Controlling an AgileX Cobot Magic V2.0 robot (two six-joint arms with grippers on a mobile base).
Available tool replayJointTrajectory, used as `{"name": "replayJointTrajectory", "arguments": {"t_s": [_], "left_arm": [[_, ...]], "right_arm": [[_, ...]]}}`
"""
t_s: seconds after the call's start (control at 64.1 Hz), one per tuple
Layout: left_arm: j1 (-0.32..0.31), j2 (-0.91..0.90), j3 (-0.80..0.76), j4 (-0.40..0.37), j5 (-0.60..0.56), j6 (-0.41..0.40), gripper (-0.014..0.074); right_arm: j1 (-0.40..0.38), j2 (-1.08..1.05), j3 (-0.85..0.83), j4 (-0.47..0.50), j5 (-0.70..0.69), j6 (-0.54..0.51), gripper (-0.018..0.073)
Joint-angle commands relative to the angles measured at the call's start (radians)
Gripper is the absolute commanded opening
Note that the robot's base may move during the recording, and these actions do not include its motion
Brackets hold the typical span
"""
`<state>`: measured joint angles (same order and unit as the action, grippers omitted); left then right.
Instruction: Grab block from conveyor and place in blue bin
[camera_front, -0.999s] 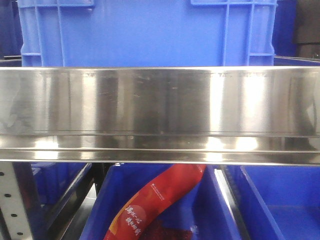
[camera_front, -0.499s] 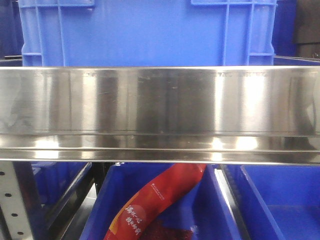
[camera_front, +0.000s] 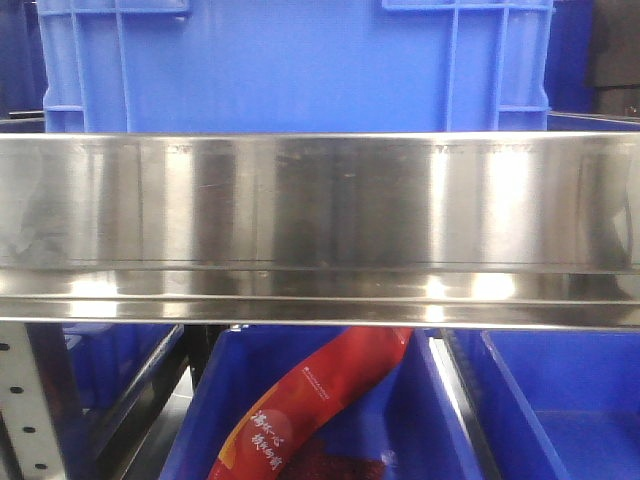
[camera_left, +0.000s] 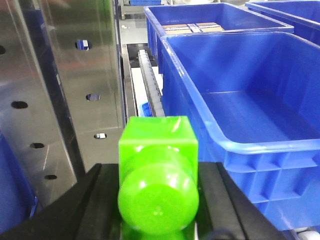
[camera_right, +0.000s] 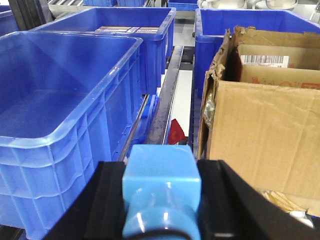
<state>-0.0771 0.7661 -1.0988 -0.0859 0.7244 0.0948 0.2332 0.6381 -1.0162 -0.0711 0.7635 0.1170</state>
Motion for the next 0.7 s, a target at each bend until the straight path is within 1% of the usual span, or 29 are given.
{"name": "replayJointTrajectory", "arguments": {"t_s": [0.0, 0.047, 0.094, 0.14, 0.172, 0.234, 0.281, 0.375, 0.437, 0.468, 0.499, 0.593, 0.687], "left_arm": [[-0.005, -0.002, -0.001, 0.000, -0.049, -0.004, -0.0111], [-0.019, 0.000, -0.001, 0.000, -0.069, -0.004, -0.0111], [-0.049, 0.004, -0.001, 0.005, -0.091, -0.004, -0.0111], [-0.106, 0.015, -0.011, 0.036, -0.097, -0.002, -0.0111], [-0.154, 0.031, -0.022, 0.058, -0.095, -0.002, -0.0111], [-0.232, 0.068, -0.060, 0.103, -0.089, -0.002, -0.0111], [-0.288, 0.109, -0.097, 0.110, -0.086, -0.002, -0.0111], [-0.353, 0.198, -0.205, 0.108, -0.084, -0.002, -0.0111], [-0.374, 0.265, -0.268, 0.086, -0.084, -0.002, -0.0111], [-0.377, 0.294, -0.305, 0.086, -0.079, -0.002, -0.0111], [-0.377, 0.338, -0.340, 0.066, -0.074, -0.002, -0.0111], [-0.377, 0.438, -0.423, 0.063, -0.054, -0.002, -0.0111], [-0.377, 0.530, -0.469, 0.061, -0.058, -0.002, -0.0111]], "right_arm": [[0.000, -0.004, -0.009, -0.003, -0.016, -0.005, -0.0160], [0.000, -0.004, -0.009, -0.003, -0.014, -0.005, -0.0160], [0.000, -0.002, -0.011, -0.003, -0.014, -0.005, -0.0160], [0.013, 0.000, -0.013, -0.003, -0.016, -0.005, -0.0160], [0.031, 0.010, -0.022, -0.003, -0.018, -0.005, -0.0160], [0.070, 0.031, -0.044, -0.003, -0.026, -0.023, -0.0160], [0.108, 0.059, -0.072, -0.003, -0.033, -0.044, -0.0160], [0.169, 0.131, -0.146, -0.003, -0.052, -0.054, -0.0160], [0.207, 0.191, -0.202, -0.003, -0.060, -0.054, -0.0160], [0.227, 0.229, -0.234, -0.003, -0.062, -0.054, -0.0160], [0.247, 0.268, -0.265, -0.003, -0.062, -0.054, -0.0160], [0.300, 0.389, -0.353, -0.003, -0.065, -0.055, -0.0160], [0.340, 0.491, -0.413, -0.003, -0.091, -0.055, -0.0160]]}}
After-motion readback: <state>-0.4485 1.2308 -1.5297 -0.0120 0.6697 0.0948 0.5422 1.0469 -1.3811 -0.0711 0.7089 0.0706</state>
